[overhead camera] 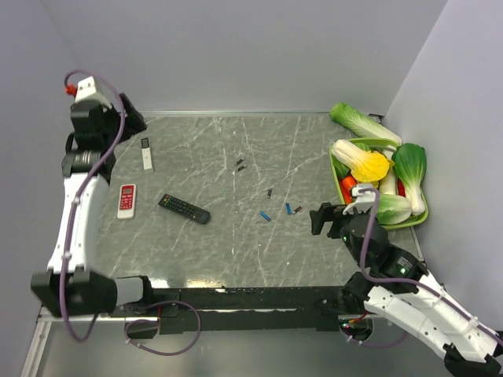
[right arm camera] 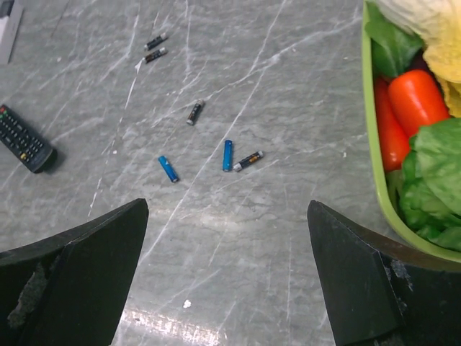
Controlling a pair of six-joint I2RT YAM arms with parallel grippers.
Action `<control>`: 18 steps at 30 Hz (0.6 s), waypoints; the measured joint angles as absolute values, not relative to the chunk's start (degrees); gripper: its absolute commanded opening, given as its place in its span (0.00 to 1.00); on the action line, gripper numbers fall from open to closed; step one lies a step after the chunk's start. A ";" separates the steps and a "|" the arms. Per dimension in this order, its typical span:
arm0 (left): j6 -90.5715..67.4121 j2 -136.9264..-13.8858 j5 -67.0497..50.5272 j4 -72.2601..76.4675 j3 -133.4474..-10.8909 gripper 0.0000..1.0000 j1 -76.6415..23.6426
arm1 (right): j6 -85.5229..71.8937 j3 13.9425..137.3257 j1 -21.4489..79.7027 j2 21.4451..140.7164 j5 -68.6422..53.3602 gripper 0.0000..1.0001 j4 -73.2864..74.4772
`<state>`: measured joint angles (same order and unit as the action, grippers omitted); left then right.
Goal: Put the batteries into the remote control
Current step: Pick up the remote control from the center of the board.
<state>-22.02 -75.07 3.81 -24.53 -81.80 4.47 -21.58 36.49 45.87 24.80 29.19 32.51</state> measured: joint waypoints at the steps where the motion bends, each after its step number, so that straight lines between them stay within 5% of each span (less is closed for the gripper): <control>1: -22.44 -71.85 3.25 -23.81 -78.91 0.97 4.47 | -21.69 36.53 45.87 23.88 29.56 1.00 33.19; 18: -29.10 -36.10 9.10 -25.56 -47.18 0.97 4.47 | -20.53 39.79 45.84 15.81 30.92 1.00 38.63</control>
